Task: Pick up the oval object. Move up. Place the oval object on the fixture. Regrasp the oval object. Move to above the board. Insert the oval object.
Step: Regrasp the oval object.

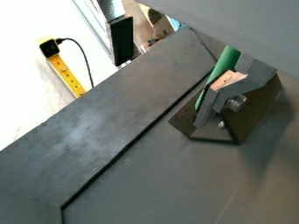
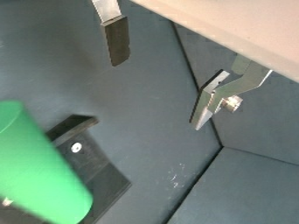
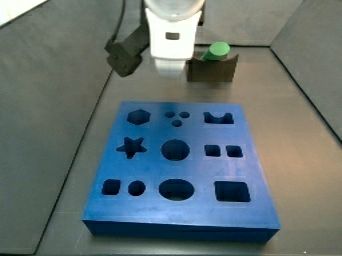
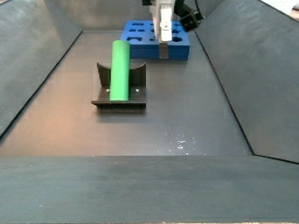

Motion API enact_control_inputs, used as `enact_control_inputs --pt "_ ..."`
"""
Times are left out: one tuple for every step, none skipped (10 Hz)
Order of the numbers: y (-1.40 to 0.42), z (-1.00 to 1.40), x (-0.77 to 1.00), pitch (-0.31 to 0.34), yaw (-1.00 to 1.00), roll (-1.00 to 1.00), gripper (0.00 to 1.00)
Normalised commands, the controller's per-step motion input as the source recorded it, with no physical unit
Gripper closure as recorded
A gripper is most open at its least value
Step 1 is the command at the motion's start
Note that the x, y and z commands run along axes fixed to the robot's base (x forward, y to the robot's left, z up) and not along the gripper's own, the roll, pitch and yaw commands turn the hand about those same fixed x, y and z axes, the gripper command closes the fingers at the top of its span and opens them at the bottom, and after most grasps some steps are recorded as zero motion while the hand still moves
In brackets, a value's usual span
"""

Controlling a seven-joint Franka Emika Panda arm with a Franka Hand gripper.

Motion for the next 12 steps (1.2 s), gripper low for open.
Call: enact_control_inputs --pt "-0.01 -0.03 1.00 -0.151 0.08 0.08 0.00" --pt "-0.01 -0.03 1.00 -0.133 0.01 0.10 0.00" --pt "-0.01 -0.03 1.00 -0.122 -0.01 0.10 0.00" --pt "-0.01 -0.04 1.00 -0.084 -0.05 0.11 0.00" --pt "-0.01 -0.05 1.00 -0.052 -0.06 0.10 0.00" --pt "-0.01 -0.05 1.00 -0.002 -0.07 0.09 0.00" --pt "-0.01 -0.05 1.00 0.033 -0.07 0.08 0.00" --pt "0.00 -0.04 0.89 0.076 -0.07 0.07 0.00" --pt "0.00 -0.04 0.83 0.092 -0.06 0.07 0.00" --pt "0.00 -0.04 0.71 0.118 -0.03 0.07 0.00" --pt "0.00 -0.03 0.62 0.130 -0.01 0.07 0.00" --pt "-0.01 -0.03 0.51 0.141 0.02 0.08 0.00"
